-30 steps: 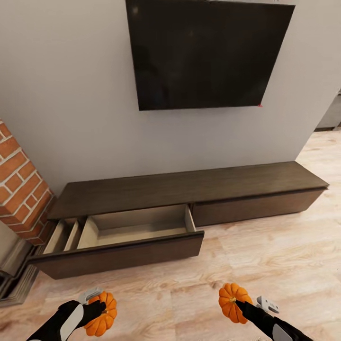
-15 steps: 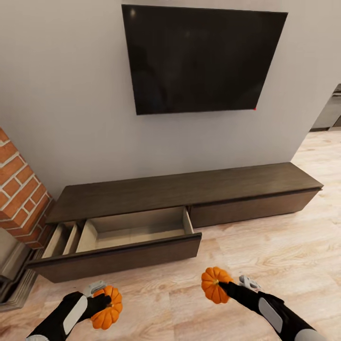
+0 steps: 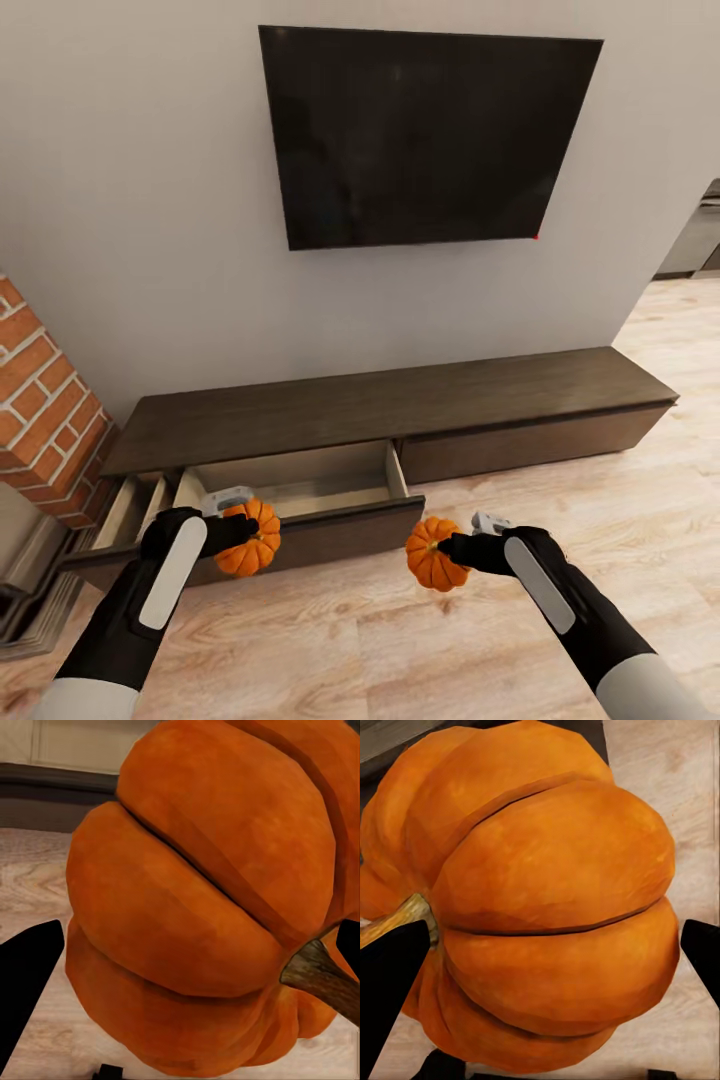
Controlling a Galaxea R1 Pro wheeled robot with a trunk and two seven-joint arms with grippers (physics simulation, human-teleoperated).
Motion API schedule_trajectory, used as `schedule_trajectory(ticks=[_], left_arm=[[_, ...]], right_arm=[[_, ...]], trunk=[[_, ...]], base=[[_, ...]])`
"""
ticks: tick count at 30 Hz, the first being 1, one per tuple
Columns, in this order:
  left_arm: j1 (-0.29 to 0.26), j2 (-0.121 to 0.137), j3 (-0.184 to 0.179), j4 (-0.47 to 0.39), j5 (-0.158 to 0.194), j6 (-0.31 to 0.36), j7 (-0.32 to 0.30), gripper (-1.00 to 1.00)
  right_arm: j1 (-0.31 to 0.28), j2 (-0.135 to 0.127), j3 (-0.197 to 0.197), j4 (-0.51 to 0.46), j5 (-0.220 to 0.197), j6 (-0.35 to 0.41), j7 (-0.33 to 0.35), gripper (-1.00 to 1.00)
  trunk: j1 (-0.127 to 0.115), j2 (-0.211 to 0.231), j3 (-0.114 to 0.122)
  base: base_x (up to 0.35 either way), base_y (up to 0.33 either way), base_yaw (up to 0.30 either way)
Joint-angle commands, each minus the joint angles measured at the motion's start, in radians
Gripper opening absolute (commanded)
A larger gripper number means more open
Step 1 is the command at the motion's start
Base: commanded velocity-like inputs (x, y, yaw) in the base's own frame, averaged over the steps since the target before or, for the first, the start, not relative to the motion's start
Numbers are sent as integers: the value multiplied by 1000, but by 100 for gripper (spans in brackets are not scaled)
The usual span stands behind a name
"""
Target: Place each of the two pumpkins and all three candles from the living room inside a cabinet in the living room (use any cabinet), then make sure every cabinet is closed, and position the cauldron so it is next to a table in the living room.
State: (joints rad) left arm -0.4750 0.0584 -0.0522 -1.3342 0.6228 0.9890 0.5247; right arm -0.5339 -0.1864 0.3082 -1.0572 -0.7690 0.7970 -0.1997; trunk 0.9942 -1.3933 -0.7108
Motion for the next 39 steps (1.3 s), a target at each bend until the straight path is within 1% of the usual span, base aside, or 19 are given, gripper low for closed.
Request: schedule_trajectory(ticks=[1,4,6,11,16,18,20,22,25,29,36,39], left_arm=[[-1,-11,-4,-6,11,3,22,-100],[-2,-45,-6,-3,13,2,37,-100],[-4,-56,-7,-5,12,2,41,-100],[-10,-64,-8,-6,10,2,43,-100],[-13,-64,-8,-7,5,1,43,-100],[-13,-65,-8,-8,6,0,43,-100],[-13,-65,-9,-8,8,0,43,-100],[-13,-71,-11,-8,8,-1,43,-100],[-13,-80,-11,-9,8,0,43,-100],[-13,-84,-10,-10,8,0,43,-100],[-13,-83,-8,-12,9,0,43,-100],[-13,-84,-9,-16,9,0,43,-100]], right_arm=[[-1,10,3,-16,-11,6,-45,-100],[-1,50,3,-49,-8,11,-119,-100],[-1,76,3,-80,-3,14,-141,-100],[-5,133,4,-143,-4,26,-199,-100],[-12,215,10,-146,-2,41,-277,-100],[-13,234,14,-151,-1,42,-312,-100],[-14,242,33,-154,-1,42,-340,-100],[-14,245,53,-167,0,41,-353,-100],[-14,246,63,-179,1,36,-360,-100],[-14,247,66,-180,1,35,-361,-100],[-14,247,66,-191,0,34,-356,-100],[-14,247,64,-193,0,43,-359,-100]], trunk=[[-4,7,2],[-15,28,12],[-23,42,18],[-42,77,34],[-61,112,49],[-69,126,56],[-77,140,62],[-84,154,68],[-96,175,77],[-111,203,90],[-138,252,112],[-138,252,112]], base=[[0,0,0],[0,0,0],[0,0,0],[0,0,0],[0,0,0],[0,0,0],[0,0,0],[0,0,0],[0,0,0],[0,0,0],[0,0,0],[0,0,0]])
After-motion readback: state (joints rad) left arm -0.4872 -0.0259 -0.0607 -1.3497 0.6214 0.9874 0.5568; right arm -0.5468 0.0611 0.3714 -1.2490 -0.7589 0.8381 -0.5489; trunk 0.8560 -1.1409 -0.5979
